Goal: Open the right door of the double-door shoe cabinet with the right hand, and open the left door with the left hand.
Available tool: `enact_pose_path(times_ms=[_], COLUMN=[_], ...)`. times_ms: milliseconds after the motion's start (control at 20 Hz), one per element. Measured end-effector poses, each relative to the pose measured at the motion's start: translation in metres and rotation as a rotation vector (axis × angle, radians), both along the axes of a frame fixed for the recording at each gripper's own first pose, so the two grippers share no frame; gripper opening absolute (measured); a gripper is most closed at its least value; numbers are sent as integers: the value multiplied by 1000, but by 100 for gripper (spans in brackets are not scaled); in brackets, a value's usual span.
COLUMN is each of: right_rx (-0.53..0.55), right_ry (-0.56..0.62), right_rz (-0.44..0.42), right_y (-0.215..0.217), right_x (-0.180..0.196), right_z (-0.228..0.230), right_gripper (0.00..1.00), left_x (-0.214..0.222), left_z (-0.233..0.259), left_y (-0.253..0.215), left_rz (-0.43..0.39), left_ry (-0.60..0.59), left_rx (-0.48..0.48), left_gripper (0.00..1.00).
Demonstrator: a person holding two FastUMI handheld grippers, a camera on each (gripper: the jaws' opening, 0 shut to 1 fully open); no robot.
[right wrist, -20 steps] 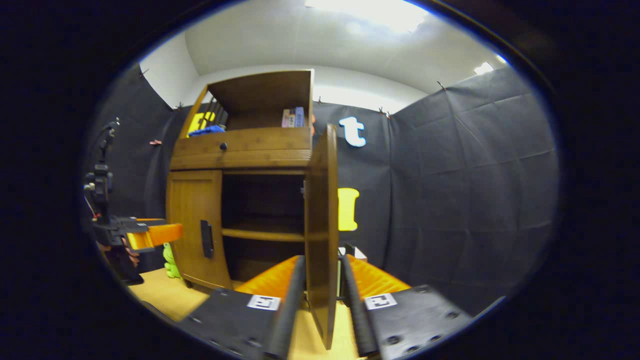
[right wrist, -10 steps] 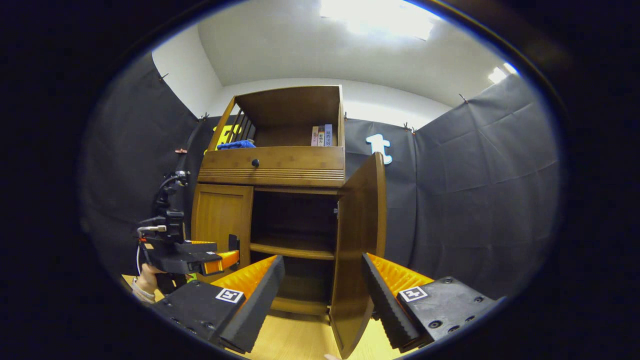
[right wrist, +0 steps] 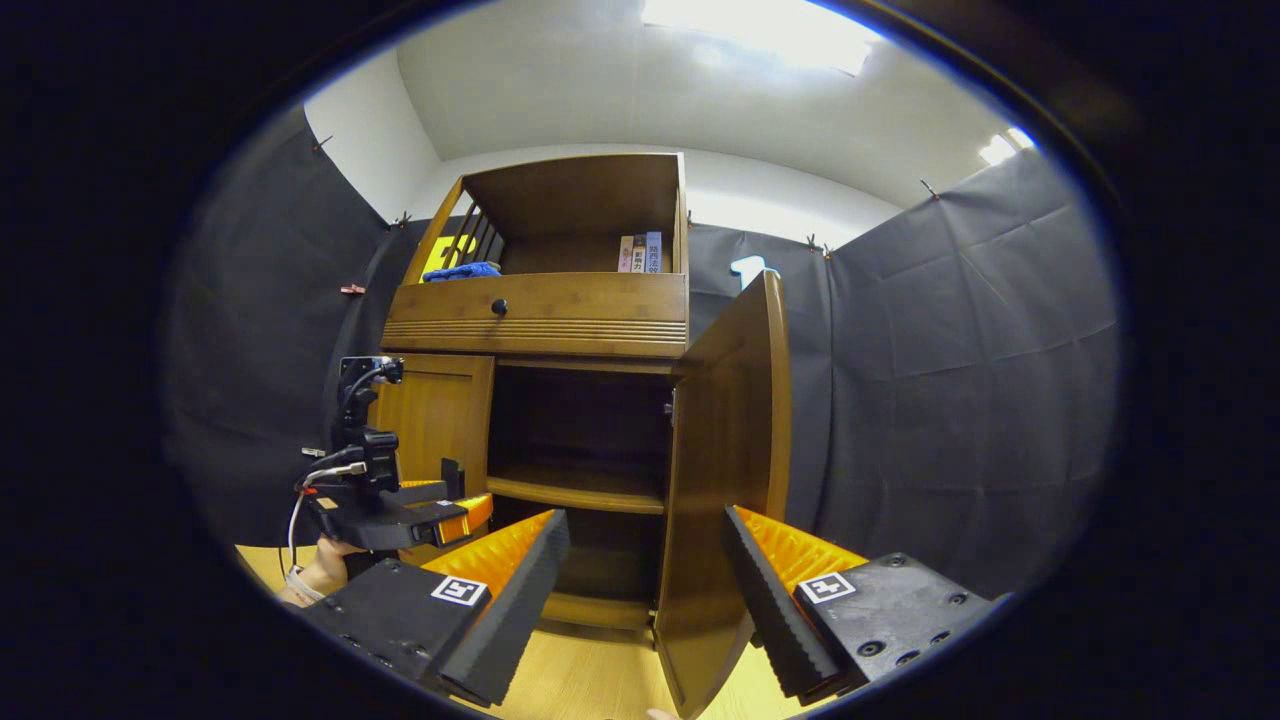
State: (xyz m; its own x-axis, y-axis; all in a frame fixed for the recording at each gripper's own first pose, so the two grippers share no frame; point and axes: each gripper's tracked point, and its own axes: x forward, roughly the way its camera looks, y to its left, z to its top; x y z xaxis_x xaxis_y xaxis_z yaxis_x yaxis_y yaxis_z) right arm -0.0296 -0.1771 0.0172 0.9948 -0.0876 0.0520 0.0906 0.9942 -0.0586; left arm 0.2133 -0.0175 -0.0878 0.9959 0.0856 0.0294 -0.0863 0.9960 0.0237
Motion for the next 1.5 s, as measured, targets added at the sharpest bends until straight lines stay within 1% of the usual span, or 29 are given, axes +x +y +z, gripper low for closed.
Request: enact_pose_path(times_ms=[150, 250, 300, 350, 400, 500, 550, 600, 650, 800, 900, 950, 1000, 1050, 1150, 1200, 1300, 1400, 1500], right_rx=[23, 31, 29, 27, 24, 25, 29, 33, 36, 41, 35, 33, 32, 34, 39, 39, 32, 30, 36], right_ry=[2, 0, -3, -4, -3, -2, 1, 6, 14, 37, 37, 33, 29, 26, 27, 29, 35, 37, 36], right_rz=[7, 18, 20, 22, 22, 30, 39, 45, 46, 50, 52, 55, 60, 64, 68, 68, 65, 62, 68], right_y=[-4, -3, -3, -2, -2, 1, 4, 5, 5, 6, 8, 9, 11, 12, 12, 13, 11, 10, 11], right_x=[2, 1, 1, 2, 3, 6, 8, 10, 12, 14, 14, 15, 15, 17, 18, 20, 20, 22, 23], right_z=[-2, -1, -1, -1, -1, -3, -4, -7, -8, -16, -16, -15, -15, -14, -16, -16, -19, -20, -20], right_gripper=[97, 97, 99, 97, 96, 96, 96, 99, 99, 99, 97, 97, 97, 96, 97, 99, 99, 97, 99], left_x=[8, 9, 8, 8, 7, 5, 7, 7, 8, 5, 2, 0, 0, 3, 12, 17, 24, 26, 30], left_z=[-6, -4, -3, -3, -3, -6, -7, -6, -5, -8, -8, -7, -9, -10, -16, -21, -28, -32, -33], left_y=[8, 8, 9, 14, 20, 26, 28, 31, 30, 33, 40, 42, 44, 46, 52, 53, 54, 64, 67], left_rz=[32, 45, 52, 72, 92, 99, 99, 108, 110, 124, 147, 151, 149, 146, 150, 143, 128, 150, 140], left_ry=[9, -16, -20, -22, -21, -17, -14, -21, -26, -25, -38, -43, -45, -43, -25, -14, 4, 11, 12], left_rx=[3, 35, 52, 69, 78, 63, 46, 46, 49, 106, 121, 114, 101, 88, 62, 44, 6, -1, -24], left_gripper=[94, 94, 93, 91, 92, 94, 92, 90, 94, 91, 86, 86, 89, 89, 89, 89, 89, 76, 64])
